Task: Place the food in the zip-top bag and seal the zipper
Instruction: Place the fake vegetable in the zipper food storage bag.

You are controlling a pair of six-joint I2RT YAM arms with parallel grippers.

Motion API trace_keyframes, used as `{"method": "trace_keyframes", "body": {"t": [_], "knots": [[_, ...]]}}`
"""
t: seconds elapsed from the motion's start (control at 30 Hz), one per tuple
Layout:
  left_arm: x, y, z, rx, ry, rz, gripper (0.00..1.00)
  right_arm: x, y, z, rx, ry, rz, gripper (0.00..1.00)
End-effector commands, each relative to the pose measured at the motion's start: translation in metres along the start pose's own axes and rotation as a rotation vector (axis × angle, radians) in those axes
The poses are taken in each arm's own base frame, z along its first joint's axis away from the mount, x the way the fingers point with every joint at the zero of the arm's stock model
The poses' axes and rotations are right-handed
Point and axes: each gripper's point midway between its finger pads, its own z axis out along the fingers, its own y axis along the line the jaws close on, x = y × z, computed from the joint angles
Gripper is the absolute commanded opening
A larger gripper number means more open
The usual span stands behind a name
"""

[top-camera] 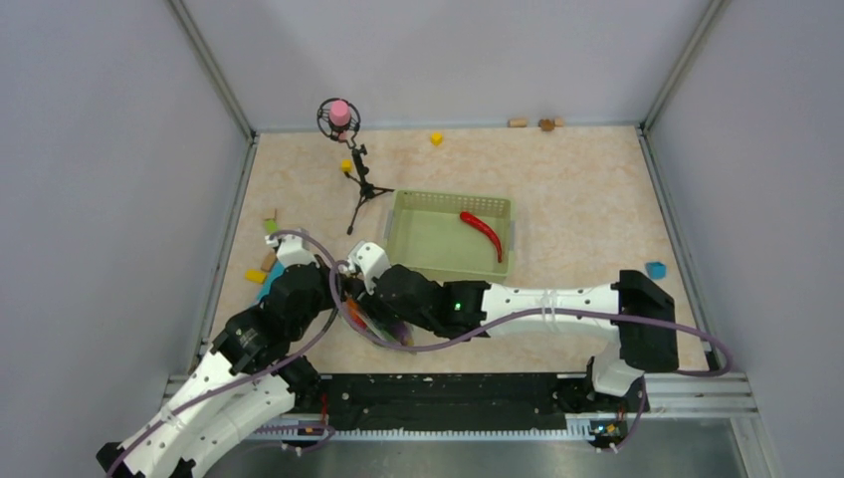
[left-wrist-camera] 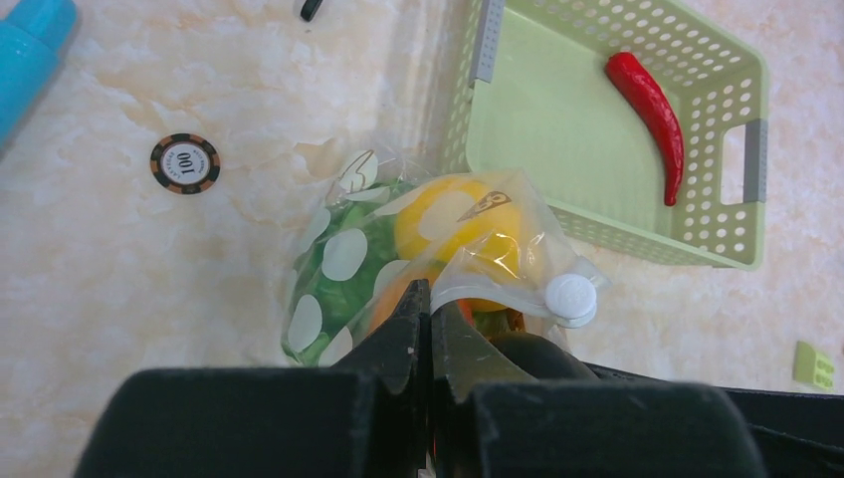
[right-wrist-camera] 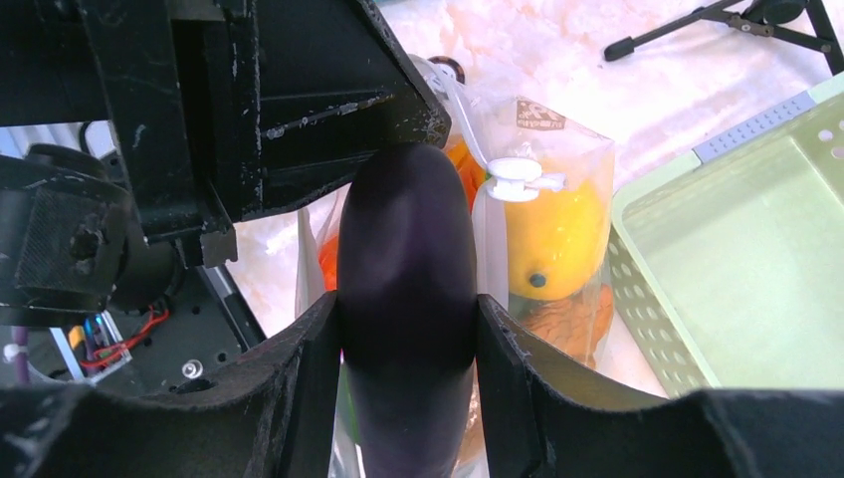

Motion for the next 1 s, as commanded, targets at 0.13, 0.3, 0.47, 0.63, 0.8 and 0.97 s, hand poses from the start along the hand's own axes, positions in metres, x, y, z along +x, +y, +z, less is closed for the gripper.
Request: {"method": "trace_keyframes", "body": {"t": [0.13, 0.3, 0.47, 0.63, 0.8, 0.97], "knots": [[-0.053, -0.056, -0.015, 0.213, -0.138, -0.095, 0.0, 0.082, 0.024, 0.005, -0.127, 0.324, -0.181, 0.0], [-0.067, -0.055, -0.023, 0.195, -0.171, -0.091, 0.0, 0.086, 0.026, -0.008, -0.187, 0.318, -0.262, 0.0], [-0.074, -0.066, -0.027, 0.233, -0.173, -0.081, 0.0, 0.096, 0.043, -0.017, -0.325, 0.336, -0.342, 0.0], [-0.072, -0.073, -0.021, 0.23, -0.147, -0.054, 0.0, 0.099, 0.04, -0.013, -0.295, 0.357, -0.384, 0.0], [-0.064, -0.084, -0.023, 0.3, -0.108, -0.036, 0.0, 0.078, -0.007, 0.011, 0.031, 0.334, -0.087, 0.0], [-0.055, -0.081, -0.026, 0.332, -0.102, -0.043, 0.0, 0.069, -0.058, 0.016, 0.278, 0.265, 0.204, 0.0]]}}
